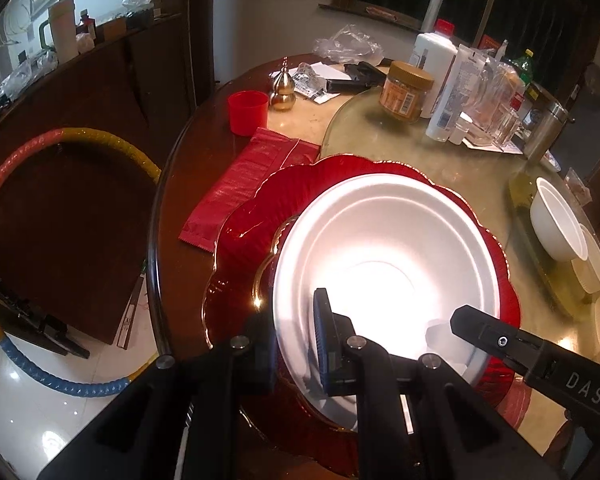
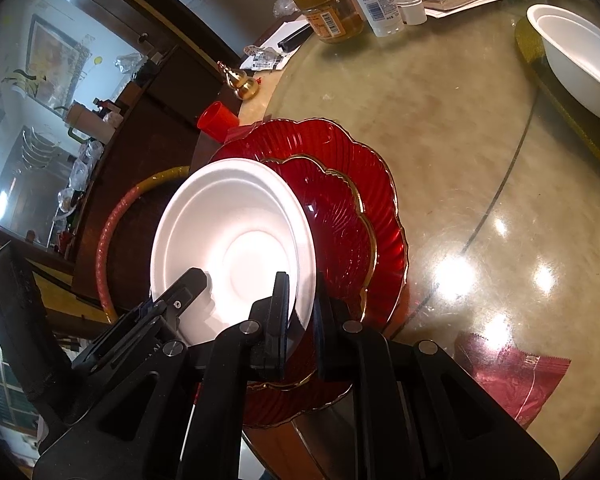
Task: Organize plates and bowls
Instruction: 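Carry the white foam bowl onto the stacked red plates, then open the right gripper and withdraw it from the bowl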
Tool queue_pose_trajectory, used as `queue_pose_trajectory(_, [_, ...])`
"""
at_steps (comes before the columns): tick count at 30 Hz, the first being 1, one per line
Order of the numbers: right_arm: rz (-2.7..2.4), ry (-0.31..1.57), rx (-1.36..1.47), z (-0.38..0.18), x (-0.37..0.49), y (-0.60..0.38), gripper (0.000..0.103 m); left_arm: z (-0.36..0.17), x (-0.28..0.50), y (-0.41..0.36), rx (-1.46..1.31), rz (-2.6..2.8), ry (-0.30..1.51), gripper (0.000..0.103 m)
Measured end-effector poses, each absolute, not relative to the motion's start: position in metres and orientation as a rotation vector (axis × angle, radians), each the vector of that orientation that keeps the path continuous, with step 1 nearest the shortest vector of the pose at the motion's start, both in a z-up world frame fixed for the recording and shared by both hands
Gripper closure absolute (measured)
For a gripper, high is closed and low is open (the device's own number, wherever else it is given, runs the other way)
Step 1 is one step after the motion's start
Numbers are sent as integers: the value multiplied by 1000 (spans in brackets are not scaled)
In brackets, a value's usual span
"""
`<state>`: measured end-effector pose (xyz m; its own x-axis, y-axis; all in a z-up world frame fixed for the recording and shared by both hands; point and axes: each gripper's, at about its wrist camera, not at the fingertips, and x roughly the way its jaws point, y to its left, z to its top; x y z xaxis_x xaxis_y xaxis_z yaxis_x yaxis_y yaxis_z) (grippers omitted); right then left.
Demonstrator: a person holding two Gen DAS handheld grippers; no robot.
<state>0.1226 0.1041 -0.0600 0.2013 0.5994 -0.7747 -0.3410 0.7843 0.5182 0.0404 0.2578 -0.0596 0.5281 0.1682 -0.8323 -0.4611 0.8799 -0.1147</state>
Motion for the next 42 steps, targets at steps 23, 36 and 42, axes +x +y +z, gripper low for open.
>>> queue_pose_trajectory(23, [725, 986, 366, -25, 100, 54, 39, -18, 12, 243, -267, 463, 797, 23])
queue_pose_trajectory(36, [399, 521, 306, 2, 57, -74, 33, 23, -14, 144, -159, 204, 456, 21])
queue_pose_trajectory(42, [274, 461, 284, -3, 50, -118, 33, 3, 13, 88, -134, 34, 519, 21])
